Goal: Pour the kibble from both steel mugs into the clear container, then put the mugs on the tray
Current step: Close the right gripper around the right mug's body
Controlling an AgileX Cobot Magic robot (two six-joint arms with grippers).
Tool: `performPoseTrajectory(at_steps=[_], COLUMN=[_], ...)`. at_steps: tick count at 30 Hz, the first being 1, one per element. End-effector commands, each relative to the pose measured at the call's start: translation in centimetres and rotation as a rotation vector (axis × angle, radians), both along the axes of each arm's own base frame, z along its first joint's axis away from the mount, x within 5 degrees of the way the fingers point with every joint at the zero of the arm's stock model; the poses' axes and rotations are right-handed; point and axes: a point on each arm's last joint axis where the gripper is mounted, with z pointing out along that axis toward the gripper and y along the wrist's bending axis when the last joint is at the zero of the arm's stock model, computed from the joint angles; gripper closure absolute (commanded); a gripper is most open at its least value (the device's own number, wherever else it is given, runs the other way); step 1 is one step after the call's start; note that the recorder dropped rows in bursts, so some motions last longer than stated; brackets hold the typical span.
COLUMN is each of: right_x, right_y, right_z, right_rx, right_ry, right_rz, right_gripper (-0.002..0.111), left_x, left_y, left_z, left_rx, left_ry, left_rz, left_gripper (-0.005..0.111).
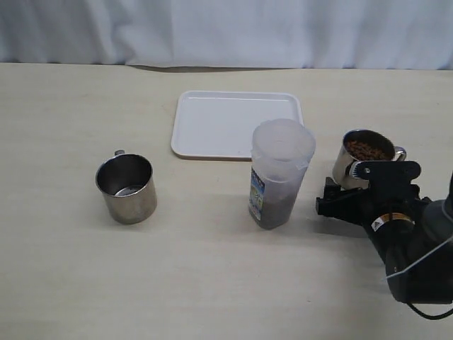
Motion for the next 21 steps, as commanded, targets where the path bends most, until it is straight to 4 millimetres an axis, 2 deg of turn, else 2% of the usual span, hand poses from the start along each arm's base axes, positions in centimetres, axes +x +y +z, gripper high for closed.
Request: performPoseTrajectory(at_steps=[1,21], right_x=[0.8,2.9], right_y=[0.2,1.1], right_z=[-1.0,-0.3], right_rx=[0.014,0.006], right_ry=[-0.004,-0.080], right_rz=[-0.009,-0.017], right_gripper=[0.030,0.030], left_x=[0.0,0.0], left_y=[0.0,0.0], left_z=[0.1,0.1], left_rx=[-0.006,-0.006], left_ry=[-0.013,-0.013], left_rz=[-0.007,-0.007], left_gripper=[0.107,0.107])
